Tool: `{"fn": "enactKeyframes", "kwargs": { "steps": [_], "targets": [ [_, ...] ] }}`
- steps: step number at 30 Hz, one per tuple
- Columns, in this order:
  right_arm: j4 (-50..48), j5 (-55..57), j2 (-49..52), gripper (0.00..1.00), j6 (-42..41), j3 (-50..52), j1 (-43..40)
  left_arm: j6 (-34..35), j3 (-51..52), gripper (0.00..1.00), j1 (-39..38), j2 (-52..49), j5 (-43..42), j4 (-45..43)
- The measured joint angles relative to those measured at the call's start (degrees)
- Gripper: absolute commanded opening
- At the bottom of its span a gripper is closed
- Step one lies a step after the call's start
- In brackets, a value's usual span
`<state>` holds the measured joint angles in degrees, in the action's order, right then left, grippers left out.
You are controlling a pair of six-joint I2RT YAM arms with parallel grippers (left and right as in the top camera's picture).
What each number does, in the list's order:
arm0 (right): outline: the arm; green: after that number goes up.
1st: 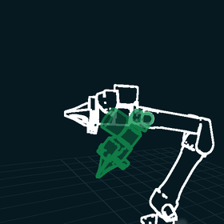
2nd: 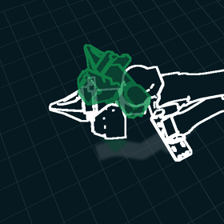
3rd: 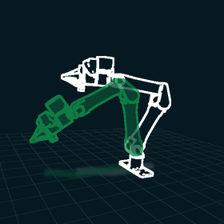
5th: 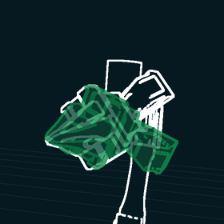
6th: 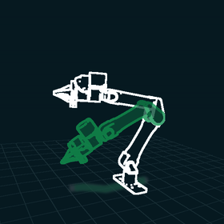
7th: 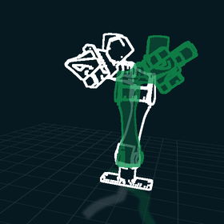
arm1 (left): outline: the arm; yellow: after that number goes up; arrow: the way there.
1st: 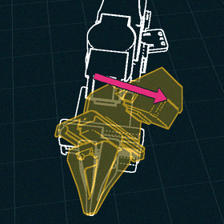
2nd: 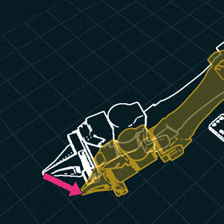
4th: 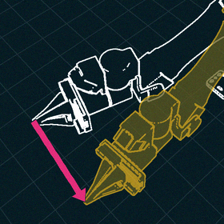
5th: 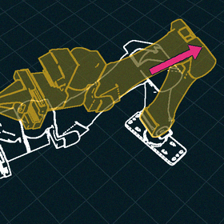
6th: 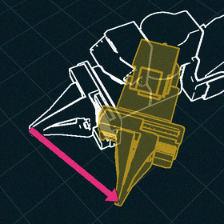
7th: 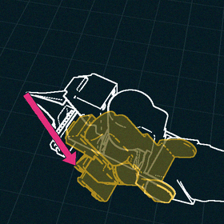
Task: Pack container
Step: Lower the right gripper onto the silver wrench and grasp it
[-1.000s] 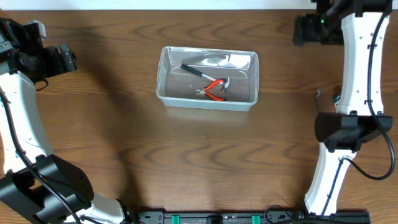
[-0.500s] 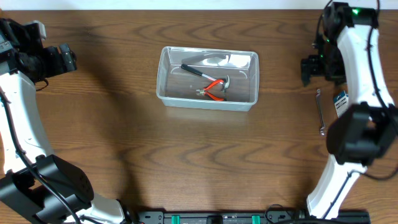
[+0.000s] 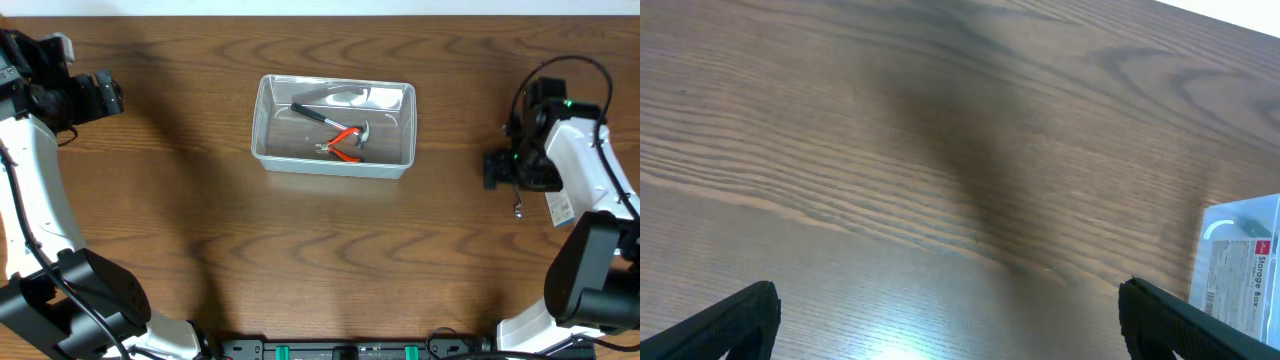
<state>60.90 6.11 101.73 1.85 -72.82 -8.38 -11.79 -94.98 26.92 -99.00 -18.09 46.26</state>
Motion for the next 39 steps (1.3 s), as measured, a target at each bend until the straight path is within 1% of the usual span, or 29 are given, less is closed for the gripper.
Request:
{"fn": "enactKeyframes", "kwargs": {
  "steps": [9,12,22,26,32,36,39],
  "targets": [
    [-4.7,-0.3,0.0,0.79,2.4,1.6,-3.1,0.0,0.0,0.98,0.0,0.0,0.0,0.0],
    [-6.2,-1.2,0.0,0.79,4.0,1.6,-3.8,0.0,0.0,0.98,0.0,0.0,0.0,0.0],
    [-8.8,-2.1,0.1,0.76,8.1,1.6,-4.2,0.0,0.0,0.98,0.0,0.0,0.0,0.0],
    [-9.7,-2.3,2.2,0.76,8.9,1.6,-4.2,0.0,0.0,0.98,0.0,0.0,0.0,0.0],
    [-10.8,-2.3,8.0,0.76,9.2,1.6,-4.2,0.0,0.0,0.98,0.0,0.0,0.0,0.0],
    [-11.6,-2.3,9.3,0.76,9.2,1.6,-4.2,0.0,0.0,0.98,0.0,0.0,0.0,0.0],
    [-12.2,-2.4,10.0,0.73,9.2,1.6,-4.2,0.0,0.0,0.98,0.0,0.0,0.0,0.0]
  ]
}}
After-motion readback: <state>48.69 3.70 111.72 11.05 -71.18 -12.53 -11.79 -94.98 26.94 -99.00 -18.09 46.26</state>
